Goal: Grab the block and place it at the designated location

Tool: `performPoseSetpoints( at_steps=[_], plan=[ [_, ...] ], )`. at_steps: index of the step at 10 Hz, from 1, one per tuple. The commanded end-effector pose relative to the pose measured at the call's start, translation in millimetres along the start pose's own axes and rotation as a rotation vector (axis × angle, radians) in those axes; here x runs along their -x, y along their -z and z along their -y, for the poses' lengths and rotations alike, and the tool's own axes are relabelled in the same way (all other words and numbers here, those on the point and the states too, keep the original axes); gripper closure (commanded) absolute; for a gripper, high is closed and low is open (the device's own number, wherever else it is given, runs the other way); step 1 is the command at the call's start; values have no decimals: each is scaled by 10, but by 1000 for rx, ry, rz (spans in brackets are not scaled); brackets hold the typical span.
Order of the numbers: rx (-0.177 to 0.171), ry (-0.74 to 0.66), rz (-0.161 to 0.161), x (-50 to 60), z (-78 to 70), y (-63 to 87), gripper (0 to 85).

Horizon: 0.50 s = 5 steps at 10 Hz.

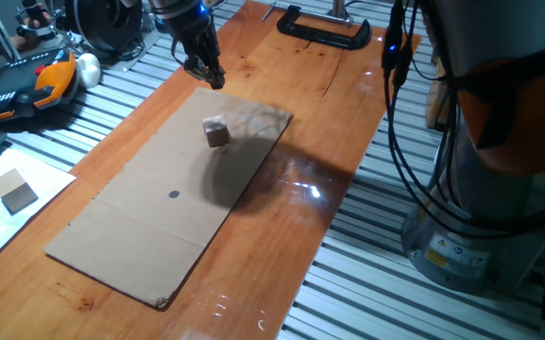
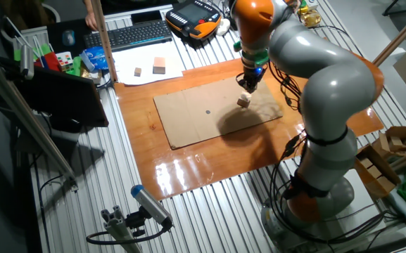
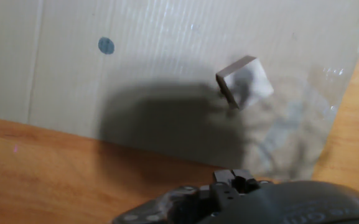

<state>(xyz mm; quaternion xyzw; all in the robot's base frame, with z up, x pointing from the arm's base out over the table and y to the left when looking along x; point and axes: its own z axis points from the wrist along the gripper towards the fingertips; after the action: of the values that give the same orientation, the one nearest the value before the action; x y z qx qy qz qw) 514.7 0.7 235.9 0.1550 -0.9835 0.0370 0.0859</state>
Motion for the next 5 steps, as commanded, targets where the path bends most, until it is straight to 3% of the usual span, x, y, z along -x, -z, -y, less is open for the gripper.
performPoseSetpoints(
  at_steps=[1, 3, 5],
  plan=[
    [62, 8, 102, -1, 2, -2, 843],
    [116, 13, 87, -1, 2, -2, 843],
    [126, 29, 148, -1, 2, -2, 843]
  ],
)
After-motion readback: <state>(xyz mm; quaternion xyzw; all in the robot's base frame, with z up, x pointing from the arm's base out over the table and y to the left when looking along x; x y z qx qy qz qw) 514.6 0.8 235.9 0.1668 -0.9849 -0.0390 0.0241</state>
